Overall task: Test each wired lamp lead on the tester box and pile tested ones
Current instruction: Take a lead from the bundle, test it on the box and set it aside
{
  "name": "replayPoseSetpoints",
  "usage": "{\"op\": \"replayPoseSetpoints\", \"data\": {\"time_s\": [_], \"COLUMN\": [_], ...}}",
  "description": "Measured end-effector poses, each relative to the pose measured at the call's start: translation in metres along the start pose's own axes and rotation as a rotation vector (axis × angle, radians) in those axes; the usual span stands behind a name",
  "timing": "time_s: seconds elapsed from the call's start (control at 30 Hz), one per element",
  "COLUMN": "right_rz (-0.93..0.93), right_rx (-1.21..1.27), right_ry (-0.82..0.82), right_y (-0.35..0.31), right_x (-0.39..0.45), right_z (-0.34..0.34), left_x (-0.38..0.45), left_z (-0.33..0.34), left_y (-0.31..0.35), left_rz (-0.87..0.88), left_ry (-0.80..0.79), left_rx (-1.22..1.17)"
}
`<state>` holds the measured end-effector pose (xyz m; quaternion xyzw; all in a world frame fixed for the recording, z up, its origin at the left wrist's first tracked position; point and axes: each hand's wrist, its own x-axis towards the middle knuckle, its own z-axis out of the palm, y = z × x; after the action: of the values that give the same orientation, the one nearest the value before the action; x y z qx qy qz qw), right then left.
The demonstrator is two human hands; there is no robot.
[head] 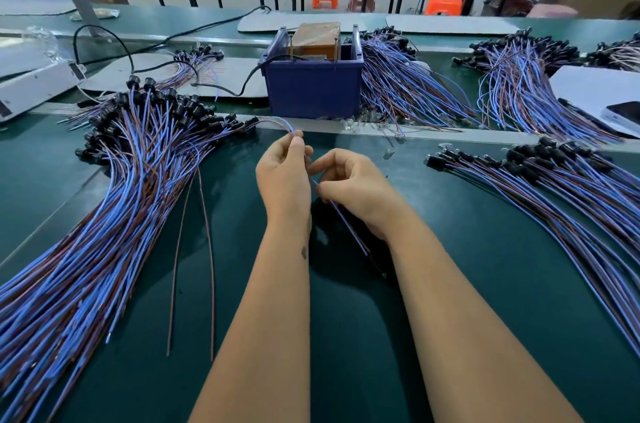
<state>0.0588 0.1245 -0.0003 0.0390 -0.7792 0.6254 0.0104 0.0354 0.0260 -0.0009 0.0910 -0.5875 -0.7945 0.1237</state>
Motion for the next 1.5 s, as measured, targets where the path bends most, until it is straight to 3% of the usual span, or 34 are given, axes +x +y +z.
{"op": "replayPoseSetpoints", "data": {"time_s": [0.23, 0.43, 0.57, 0.7, 0.93, 1.1, 1.27, 1.5], "right_rz": [0.075, 0.093, 0.109, 0.104, 0.043, 0.03, -0.033, 0.041], "right_rx": [0.364, 0.467, 0.507, 0.509, 0.31, 0.326, 0.237, 0.298], "right_ry": [0.214, 0.271, 0.304, 0.374, 0.436, 0.417, 0.385, 0.37], "right_y": [0.0, -0.002, -0.004, -0.003, 0.001, 0.001, 0.001, 0.0], "right_x": [0.007, 0.005, 0.004, 0.005, 0.006, 0.004, 0.003, 0.004], "right_z": [0.002, -0.002, -0.003, -0.003, -0.004, -0.004, -0.005, -0.004], "left_x": [-0.011, -0.012, -0.011, -0.013, -0.011, -0.013, -0.009, -0.006], "left_z": [0.007, 0.009, 0.01, 0.011, 0.006, 0.007, 0.004, 0.006], "left_y": [0.004, 0.0, -0.004, -0.006, -0.002, -0.001, -0.003, -0.005], "left_rz": [-0.058, -0.05, 0.001, 0.171, 0.235, 0.202, 0.09, 0.049], "left_ry": [-0.257, -0.307, -0.308, -0.288, -0.23, -0.237, -0.129, -0.138], "left_rx": [0.041, 0.075, 0.134, 0.288, 0.418, 0.379, 0.339, 0.37]}}
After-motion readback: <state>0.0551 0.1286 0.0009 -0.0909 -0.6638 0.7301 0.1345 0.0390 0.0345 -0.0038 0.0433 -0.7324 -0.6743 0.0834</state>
